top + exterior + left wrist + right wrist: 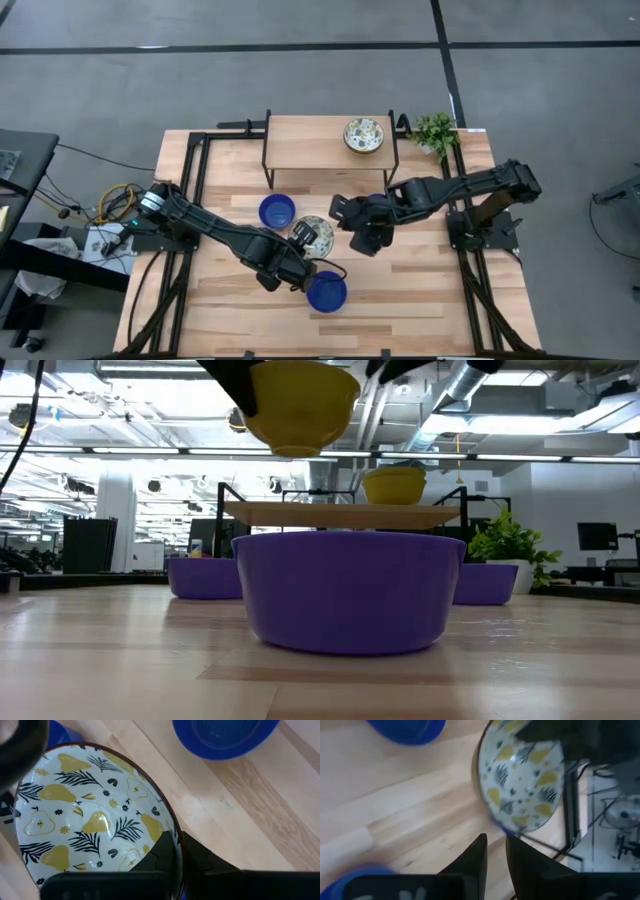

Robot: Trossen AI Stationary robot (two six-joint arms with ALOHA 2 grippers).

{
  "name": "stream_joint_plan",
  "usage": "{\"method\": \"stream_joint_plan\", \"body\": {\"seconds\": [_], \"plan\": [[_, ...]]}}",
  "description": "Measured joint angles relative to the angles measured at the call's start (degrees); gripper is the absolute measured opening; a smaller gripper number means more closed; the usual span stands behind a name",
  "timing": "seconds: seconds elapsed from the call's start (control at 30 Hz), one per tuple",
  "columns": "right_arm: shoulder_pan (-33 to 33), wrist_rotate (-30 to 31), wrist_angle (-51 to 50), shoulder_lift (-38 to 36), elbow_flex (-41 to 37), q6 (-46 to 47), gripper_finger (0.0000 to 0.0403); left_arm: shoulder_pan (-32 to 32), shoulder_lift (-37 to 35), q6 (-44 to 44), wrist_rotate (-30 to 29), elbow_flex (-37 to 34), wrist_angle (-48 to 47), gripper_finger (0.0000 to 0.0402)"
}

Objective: Pick & Place Mini bowls
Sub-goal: Stack the white patterned bowl on top of the white bowl on the shelf

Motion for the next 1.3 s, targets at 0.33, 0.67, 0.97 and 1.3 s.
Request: {"method": "stream_joint_plan", "body": {"seconds": [0.33, 0.67, 0.97, 1.3], "plan": [[0.0, -1.6, 1.2, 2.3, 0.1, -0.1, 0.0063, 0.0, 0.0, 0.0, 0.0, 0.0, 0.2, 0.0010], [0.0, -1.1, 2.0, 3.8, 0.0, -0.2, 0.0063, 0.0, 0.0, 0.0, 0.0, 0.0, 0.6, 0.0010], [0.8, -0.1, 1.9, 4.9, -0.1, -1.5, 0.0063, 0.0, 0.0, 0.0, 0.1, 0.0, 1.1, 0.0010], [1.5, 1.7, 3.2, 6.6, 0.0, -1.7, 0.0063, 0.0, 0.0, 0.0, 0.0, 0.0, 1.7, 0.0010]]}}
